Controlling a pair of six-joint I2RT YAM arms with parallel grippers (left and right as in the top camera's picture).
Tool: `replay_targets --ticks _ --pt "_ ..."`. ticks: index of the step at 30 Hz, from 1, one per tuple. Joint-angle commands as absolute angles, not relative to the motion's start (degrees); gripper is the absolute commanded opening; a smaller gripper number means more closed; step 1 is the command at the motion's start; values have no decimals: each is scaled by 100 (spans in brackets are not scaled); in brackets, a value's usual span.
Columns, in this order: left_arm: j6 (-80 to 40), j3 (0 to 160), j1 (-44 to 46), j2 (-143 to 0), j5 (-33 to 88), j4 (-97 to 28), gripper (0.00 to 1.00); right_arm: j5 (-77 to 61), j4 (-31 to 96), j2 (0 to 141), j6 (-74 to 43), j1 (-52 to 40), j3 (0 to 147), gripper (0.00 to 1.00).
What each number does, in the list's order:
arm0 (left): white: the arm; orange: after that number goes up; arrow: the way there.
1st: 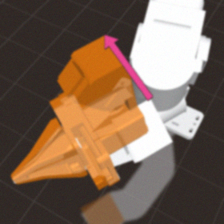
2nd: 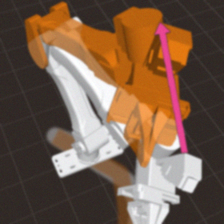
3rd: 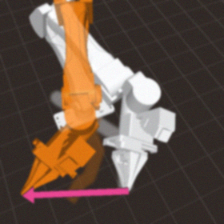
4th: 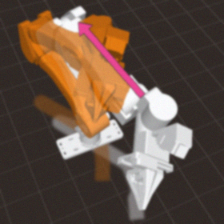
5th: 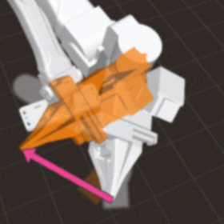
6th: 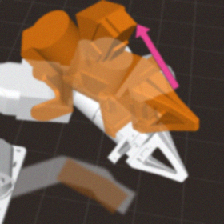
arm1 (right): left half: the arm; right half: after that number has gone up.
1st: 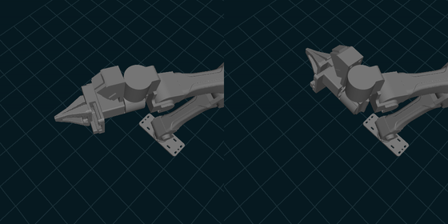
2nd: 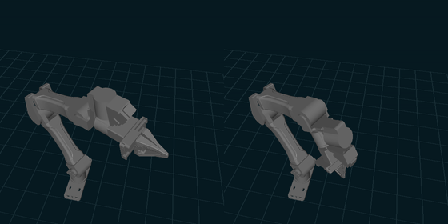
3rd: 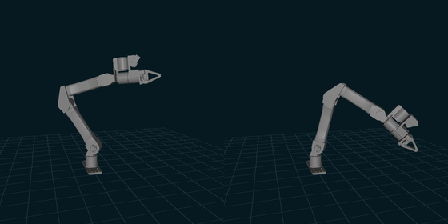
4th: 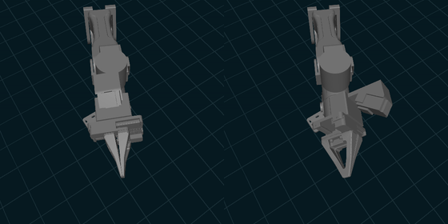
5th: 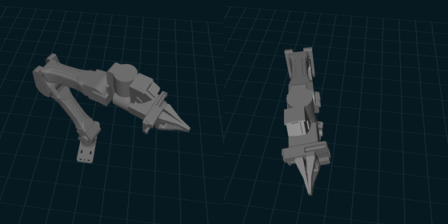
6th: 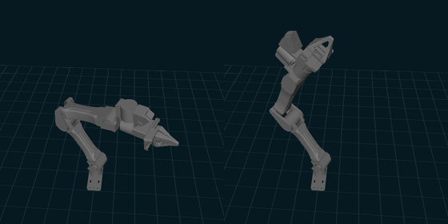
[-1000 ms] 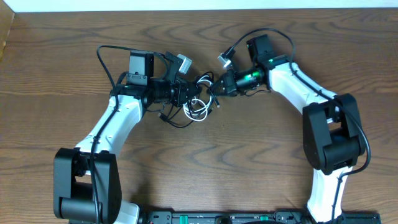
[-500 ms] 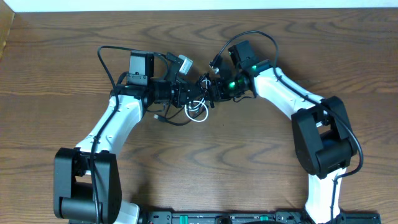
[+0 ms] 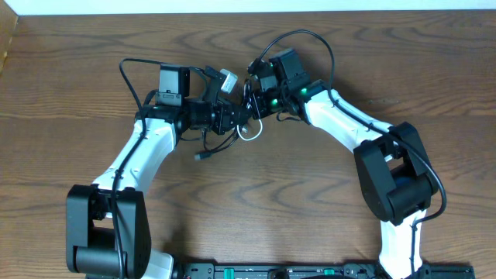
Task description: Untangle cables
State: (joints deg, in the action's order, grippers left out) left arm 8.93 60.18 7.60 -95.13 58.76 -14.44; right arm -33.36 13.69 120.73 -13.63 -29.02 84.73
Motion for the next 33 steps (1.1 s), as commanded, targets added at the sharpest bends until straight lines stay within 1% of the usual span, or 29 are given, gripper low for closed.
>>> replay_targets --ticks 1,4,10,15,18,22,26,31,33 --pt "888 6012 823 -9430 6145 -1479 8 -4742 1138 12156 -950 -2888 8462 1" --pt "891 6012 823 -9430 6145 -1546 8 -5542 1096 12156 -657 -2805 8462 1" --pt "893 6012 823 -9430 6040 -1765 8 -6447 1000 12158 -403 -2672 8462 1" --pt "886 6012 823 -9430 6045 -1796 8 -5732 819 12202 -401 -2674 8462 1" --pt "797 6012 823 -9430 6071 -1798 8 -5341 414 12366 -427 -2801 8462 1" --pt "733 6012 823 -9430 6248 -1809 8 -5345 -548 12722 -1037 -3041 8462 1" --pt "670 6012 773 -9430 6178 -1900 8 -5000 -943 13010 -1363 -3103 8464 1" --pt "-40 6012 655 -9430 4117 -2296 8 -3133 -674 13139 -1369 -2974 8462 1" --pt "-489 6012 655 -9430 2845 -2536 8 -2353 -589 13139 -1372 -2967 8462 1"
